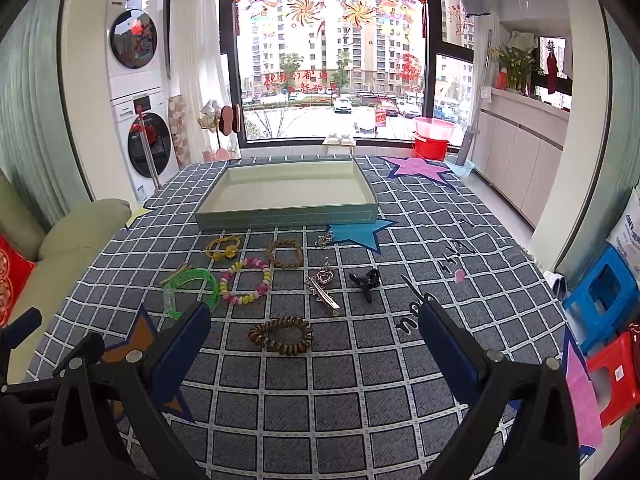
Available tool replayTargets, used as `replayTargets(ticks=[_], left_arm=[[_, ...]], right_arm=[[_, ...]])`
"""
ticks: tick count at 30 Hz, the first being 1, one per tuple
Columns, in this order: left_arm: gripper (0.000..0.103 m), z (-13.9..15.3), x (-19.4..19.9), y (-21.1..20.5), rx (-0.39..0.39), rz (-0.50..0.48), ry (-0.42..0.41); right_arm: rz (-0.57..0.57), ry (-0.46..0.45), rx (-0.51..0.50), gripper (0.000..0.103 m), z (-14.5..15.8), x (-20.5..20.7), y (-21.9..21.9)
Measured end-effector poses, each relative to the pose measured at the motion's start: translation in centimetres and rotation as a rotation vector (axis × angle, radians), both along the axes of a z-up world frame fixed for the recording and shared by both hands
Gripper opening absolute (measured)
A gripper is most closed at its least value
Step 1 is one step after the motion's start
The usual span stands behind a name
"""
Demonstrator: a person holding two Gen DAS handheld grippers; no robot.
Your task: Organize jewelry
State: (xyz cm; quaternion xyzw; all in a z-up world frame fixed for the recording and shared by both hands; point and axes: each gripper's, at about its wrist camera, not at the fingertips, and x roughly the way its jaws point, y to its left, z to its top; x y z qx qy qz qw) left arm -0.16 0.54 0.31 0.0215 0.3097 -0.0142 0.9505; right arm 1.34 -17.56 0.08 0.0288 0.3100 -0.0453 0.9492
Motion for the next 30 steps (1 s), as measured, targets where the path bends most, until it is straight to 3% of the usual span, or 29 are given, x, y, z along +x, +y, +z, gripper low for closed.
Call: replayTargets(ticks=[30], left_arm=[[0.103, 0.13, -0.08, 0.01, -0.003, 0.001, 0.001]], right_arm=[[0.0, -0.001, 0.003, 0.103, -0.05, -0.14, -0.13]])
